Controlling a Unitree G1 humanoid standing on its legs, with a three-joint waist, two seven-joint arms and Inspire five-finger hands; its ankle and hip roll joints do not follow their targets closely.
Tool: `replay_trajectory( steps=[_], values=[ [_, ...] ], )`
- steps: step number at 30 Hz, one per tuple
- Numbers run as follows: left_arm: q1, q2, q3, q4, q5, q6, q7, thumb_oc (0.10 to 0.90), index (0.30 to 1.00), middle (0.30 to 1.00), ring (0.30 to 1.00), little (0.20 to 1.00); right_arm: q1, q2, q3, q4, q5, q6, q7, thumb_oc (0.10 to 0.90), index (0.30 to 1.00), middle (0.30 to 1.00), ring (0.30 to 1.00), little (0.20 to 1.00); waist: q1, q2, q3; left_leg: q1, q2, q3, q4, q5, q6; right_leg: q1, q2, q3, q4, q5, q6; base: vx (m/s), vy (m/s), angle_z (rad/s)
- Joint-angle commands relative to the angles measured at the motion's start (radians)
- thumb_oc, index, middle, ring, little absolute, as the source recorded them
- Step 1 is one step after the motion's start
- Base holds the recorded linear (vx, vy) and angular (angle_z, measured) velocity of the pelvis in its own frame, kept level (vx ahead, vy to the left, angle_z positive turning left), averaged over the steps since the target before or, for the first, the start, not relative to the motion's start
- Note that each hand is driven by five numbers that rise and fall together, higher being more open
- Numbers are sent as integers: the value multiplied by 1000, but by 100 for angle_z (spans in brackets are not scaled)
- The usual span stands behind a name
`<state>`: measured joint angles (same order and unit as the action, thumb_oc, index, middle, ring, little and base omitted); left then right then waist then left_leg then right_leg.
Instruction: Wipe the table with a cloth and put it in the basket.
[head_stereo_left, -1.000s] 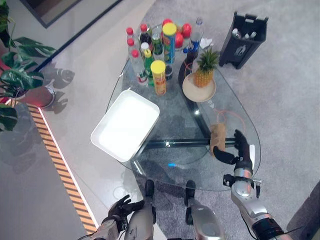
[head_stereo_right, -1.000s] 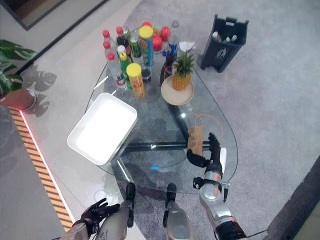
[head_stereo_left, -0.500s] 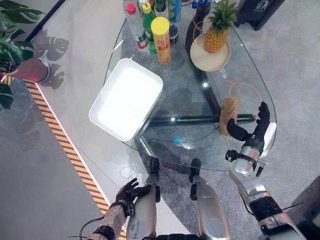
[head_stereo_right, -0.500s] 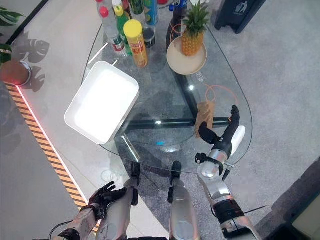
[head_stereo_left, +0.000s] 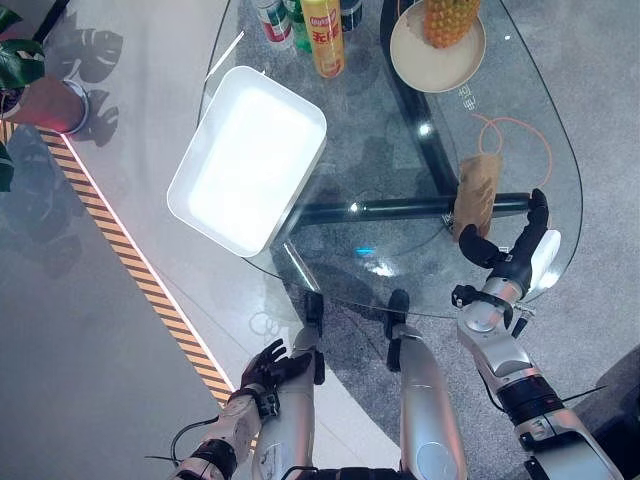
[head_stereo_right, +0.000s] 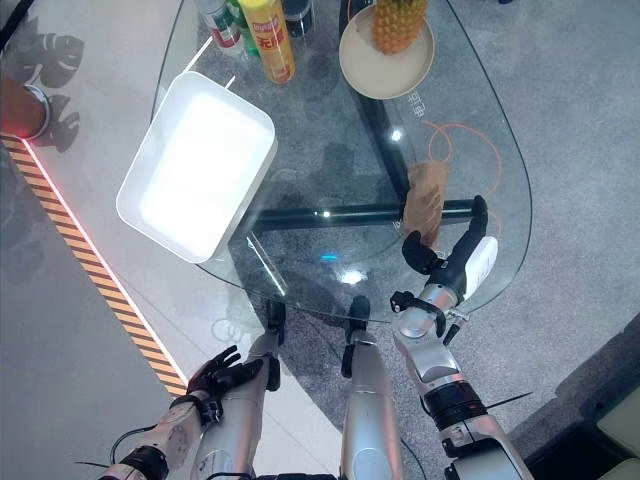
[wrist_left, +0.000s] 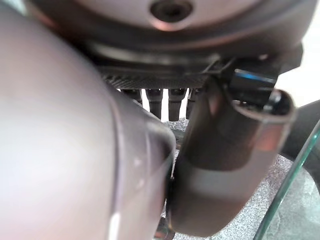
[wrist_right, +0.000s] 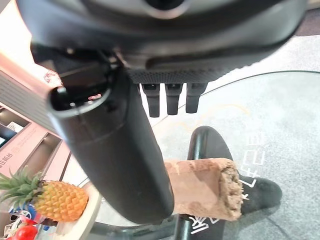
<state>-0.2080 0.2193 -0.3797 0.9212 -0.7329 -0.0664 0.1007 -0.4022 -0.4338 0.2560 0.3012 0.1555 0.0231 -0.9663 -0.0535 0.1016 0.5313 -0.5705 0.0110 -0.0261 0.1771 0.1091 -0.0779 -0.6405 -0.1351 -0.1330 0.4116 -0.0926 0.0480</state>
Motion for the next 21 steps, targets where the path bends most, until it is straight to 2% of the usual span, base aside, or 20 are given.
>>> replay_trajectory(
  steps=[1,7,11,16,21],
  values=[
    [49,-16,-16,-12,-24,15,34,800,900,900,900,900,-25,-70,-2,-81,-43,-38,-67,800,900,900,900,900,-16,-21,-11,-44,-89,145,112,-112,65,4,71,54,-140,124,4,40,19,-2],
    [47,-15,-23,-30,-38,23,48,800,900,900,900,900,-25,-57,7,-78,-39,-37,-67,800,900,900,900,900,-16,-13,-11,-71,-91,145,120,-115,66,-30,70,59,-132,127,5,26,16,0],
    [39,-17,-30,-30,-47,17,47,800,900,900,900,900,-32,-52,20,-56,-49,-62,-78,800,900,900,900,900,-14,-9,-11,-110,-92,146,137,-112,66,-65,67,61,-122,132,6,0,0,0],
    [47,1,-34,-49,-43,21,49,800,900,900,900,900,-45,-61,20,-46,-1,-96,-80,800,900,900,900,900,-2,-10,-11,-157,-98,128,151,-106,64,-112,66,60,-107,142,12,17,-29,2],
    [36,4,-41,-50,-62,23,56,800,900,900,900,900,-72,-63,25,-19,-28,-104,-73,800,900,900,900,900,4,-7,-11,-193,-99,122,165,-108,67,-150,70,64,-88,141,13,8,2,1]
  ],
)
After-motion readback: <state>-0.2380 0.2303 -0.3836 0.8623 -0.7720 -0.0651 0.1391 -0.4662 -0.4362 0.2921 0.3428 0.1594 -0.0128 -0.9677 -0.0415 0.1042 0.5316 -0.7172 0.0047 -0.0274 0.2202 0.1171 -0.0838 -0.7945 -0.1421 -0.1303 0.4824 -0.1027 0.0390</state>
